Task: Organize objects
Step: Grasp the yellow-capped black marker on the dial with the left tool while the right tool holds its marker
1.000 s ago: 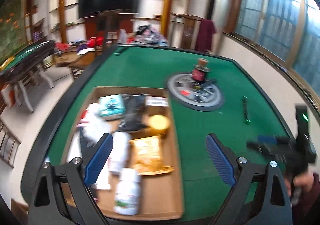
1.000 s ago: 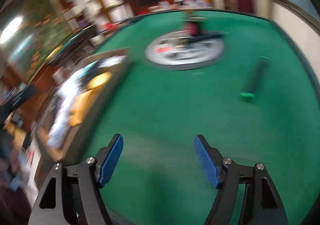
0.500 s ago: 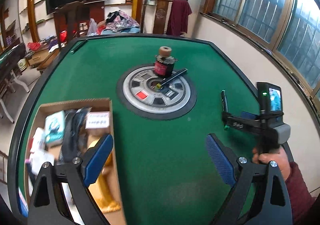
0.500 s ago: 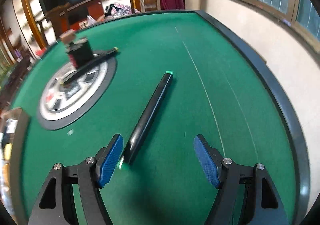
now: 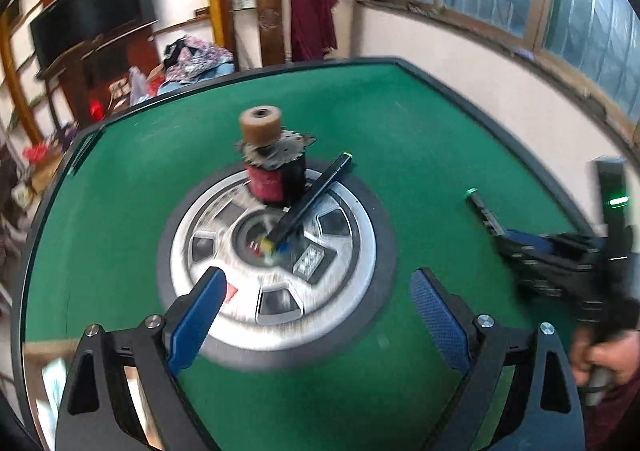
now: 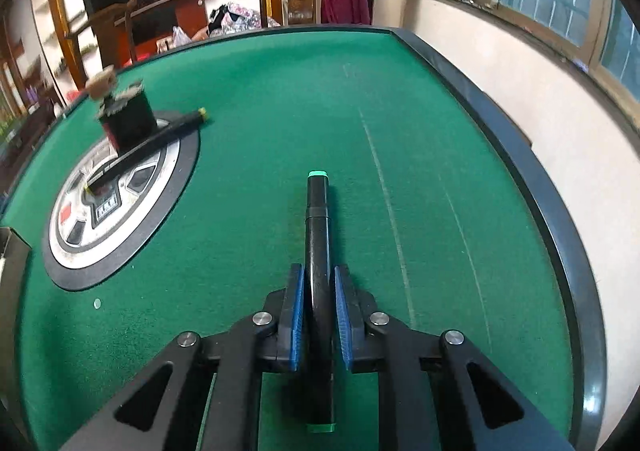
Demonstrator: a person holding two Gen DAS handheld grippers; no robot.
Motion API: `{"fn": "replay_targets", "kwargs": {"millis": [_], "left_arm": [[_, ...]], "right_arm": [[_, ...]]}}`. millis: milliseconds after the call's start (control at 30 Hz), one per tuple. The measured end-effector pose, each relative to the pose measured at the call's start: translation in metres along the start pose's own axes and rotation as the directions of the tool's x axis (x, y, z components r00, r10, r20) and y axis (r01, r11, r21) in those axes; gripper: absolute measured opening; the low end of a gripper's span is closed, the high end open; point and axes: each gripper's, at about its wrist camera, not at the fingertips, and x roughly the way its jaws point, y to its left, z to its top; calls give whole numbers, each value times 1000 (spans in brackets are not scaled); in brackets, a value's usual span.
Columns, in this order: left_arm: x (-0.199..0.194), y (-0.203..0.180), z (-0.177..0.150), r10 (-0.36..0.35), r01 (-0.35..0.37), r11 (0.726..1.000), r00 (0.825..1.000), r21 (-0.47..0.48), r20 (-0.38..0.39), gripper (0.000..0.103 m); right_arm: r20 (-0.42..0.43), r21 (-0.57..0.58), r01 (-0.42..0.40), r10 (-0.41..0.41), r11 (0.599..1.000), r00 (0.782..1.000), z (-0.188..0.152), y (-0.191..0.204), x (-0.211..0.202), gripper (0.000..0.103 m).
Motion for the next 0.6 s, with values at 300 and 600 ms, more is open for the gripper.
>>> {"fn": "replay_targets", "kwargs": {"millis": [300, 600], "left_arm": [[78, 0, 28, 52, -48, 997, 996, 62, -70, 81], [75, -7, 11, 0, 5, 998, 995, 55, -99, 14]], "right_arm": [[18, 4, -5, 5, 1000, 1000, 0, 0, -1, 16], [21, 7, -4, 4, 1000, 1000, 1, -1, -2, 16]]}}
